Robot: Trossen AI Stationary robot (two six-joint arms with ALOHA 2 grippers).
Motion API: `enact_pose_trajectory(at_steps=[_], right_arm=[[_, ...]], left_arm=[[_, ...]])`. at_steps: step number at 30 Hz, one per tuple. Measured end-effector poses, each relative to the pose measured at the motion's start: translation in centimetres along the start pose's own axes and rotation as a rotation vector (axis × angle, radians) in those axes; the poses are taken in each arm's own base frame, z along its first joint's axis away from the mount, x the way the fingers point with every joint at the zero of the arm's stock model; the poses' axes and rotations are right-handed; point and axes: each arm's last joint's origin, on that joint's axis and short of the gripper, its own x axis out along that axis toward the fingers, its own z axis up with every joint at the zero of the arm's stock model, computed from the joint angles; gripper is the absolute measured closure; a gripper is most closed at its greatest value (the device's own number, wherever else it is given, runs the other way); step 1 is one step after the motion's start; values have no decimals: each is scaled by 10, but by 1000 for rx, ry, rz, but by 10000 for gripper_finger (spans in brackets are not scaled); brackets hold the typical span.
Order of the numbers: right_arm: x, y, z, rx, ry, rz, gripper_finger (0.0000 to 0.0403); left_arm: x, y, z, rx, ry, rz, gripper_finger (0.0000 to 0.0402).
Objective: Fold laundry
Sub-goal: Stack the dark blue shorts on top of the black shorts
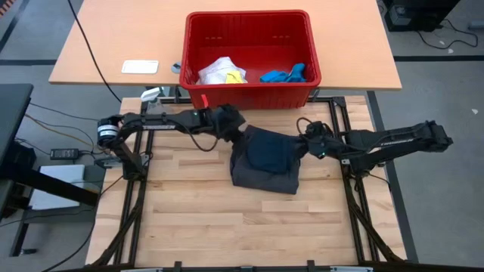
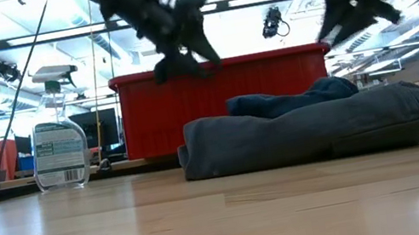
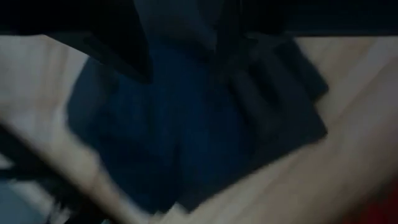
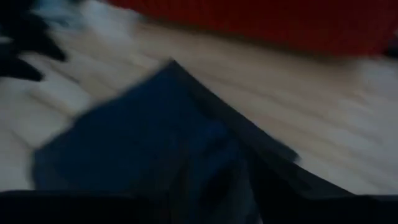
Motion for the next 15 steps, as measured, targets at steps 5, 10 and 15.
enact_pose_trajectory(at_steps=[5, 10, 15], right_arm=[[23, 31, 13, -121, -68, 209, 245], [83, 47, 5, -164, -11, 215, 247], [129, 52, -22, -172, 91, 181, 265]], left_arm=[[-44, -10, 23, 38, -221, -83, 229], [-93, -10, 30, 68, -350, -42, 243], [-125, -11, 15, 78, -290, 34, 246]])
